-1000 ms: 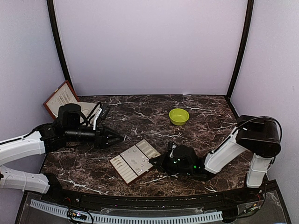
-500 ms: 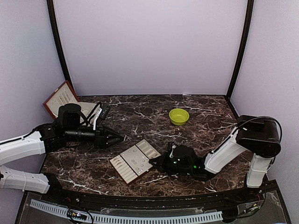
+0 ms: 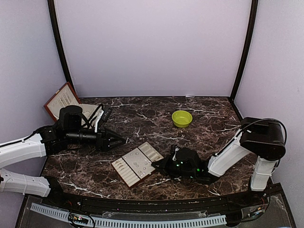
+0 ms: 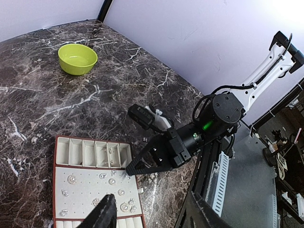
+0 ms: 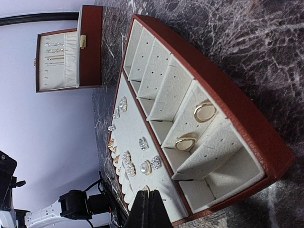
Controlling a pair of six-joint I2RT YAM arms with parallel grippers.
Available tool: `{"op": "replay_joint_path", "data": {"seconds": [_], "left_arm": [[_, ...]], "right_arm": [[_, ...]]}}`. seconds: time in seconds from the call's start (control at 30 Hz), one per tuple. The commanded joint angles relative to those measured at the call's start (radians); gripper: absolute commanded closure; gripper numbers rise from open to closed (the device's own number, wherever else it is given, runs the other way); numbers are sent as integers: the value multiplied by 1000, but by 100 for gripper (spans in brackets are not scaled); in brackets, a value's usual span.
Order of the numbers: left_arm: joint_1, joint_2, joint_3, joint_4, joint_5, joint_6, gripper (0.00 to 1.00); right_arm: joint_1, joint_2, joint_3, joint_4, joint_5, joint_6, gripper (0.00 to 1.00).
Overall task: Organize the mixed jewelry
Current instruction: Insert the earring into the earring holder.
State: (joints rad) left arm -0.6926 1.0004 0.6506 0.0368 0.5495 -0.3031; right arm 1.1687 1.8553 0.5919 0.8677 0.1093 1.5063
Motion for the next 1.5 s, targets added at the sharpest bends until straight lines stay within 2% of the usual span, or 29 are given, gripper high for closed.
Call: {"op": "replay_joint_path", "data": {"seconds": [0.0, 0.67, 1.1, 1.47], "left_arm": [[4, -1, -17, 34, 16, -7, 48], [4, -6, -17, 32, 13, -7, 49], [3, -13, -19, 31, 10, -7, 48], [5, -11, -20, 31, 12, -7, 49]], "right_arm": [[3, 15, 3, 14, 10, 16, 100], [17, 12, -6, -68, 46, 13, 100], [20, 21, -30, -31, 77, -4, 100], [28, -6, -30, -78, 92, -30, 100]]}}
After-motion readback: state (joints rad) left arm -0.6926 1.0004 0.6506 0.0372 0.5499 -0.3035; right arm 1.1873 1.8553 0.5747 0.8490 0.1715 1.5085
